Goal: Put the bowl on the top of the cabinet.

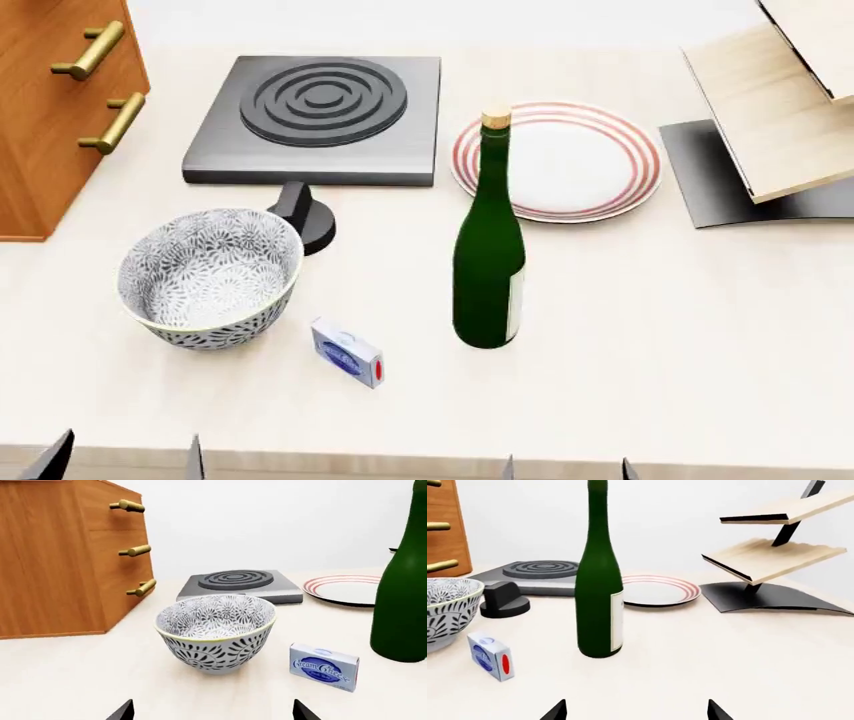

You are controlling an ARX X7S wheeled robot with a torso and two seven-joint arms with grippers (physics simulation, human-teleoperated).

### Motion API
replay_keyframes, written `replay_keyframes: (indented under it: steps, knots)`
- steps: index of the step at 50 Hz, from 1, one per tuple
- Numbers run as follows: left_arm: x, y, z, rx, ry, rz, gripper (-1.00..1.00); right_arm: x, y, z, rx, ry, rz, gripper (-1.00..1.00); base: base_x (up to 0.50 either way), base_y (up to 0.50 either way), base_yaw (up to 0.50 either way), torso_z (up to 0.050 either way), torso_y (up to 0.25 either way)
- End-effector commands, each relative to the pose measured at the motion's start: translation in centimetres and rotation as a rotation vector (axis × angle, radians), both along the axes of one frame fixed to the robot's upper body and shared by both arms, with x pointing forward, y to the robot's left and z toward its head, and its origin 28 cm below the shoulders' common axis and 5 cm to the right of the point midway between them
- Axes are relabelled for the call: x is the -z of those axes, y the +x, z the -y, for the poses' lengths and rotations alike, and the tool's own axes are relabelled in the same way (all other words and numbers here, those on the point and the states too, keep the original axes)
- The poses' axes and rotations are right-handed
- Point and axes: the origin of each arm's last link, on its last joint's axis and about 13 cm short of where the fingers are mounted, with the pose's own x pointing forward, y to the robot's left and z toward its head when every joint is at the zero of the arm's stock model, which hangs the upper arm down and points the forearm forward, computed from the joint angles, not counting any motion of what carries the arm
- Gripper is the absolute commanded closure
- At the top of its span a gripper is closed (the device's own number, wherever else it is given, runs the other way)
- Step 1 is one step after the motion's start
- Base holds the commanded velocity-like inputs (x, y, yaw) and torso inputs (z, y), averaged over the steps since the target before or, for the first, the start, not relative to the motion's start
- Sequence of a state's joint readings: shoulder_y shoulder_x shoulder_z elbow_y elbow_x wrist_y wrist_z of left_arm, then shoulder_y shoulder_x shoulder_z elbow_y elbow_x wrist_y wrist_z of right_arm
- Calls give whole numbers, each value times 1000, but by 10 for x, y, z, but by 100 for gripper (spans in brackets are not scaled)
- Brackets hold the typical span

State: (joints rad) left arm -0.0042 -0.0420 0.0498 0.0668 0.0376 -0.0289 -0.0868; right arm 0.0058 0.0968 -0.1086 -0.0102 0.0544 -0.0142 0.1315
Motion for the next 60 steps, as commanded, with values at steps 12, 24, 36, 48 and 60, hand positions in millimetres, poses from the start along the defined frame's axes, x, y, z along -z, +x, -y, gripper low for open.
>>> replay_keyframes:
  steps: [12,24,36,48,60]
  knots:
    - [-1,-4,-1,28,-69,-23,-100,-39,1,-3,-10,-31,70,-100,0,0,0,0,0]
    - [-45,-5,2,38,-41,65,-100,-84,2,-2,-5,-57,171,-100,0,0,0,0,0]
    - [-76,-8,4,43,-20,138,-100,-107,-1,-1,-6,-50,229,-100,0,0,0,0,0]
    - [-81,-10,4,40,-17,162,-100,-107,-1,-1,0,-39,233,-100,0,0,0,0,0]
    - [-80,-12,5,43,-16,166,-100,-104,0,2,21,8,242,-100,0,38,0,0,0]
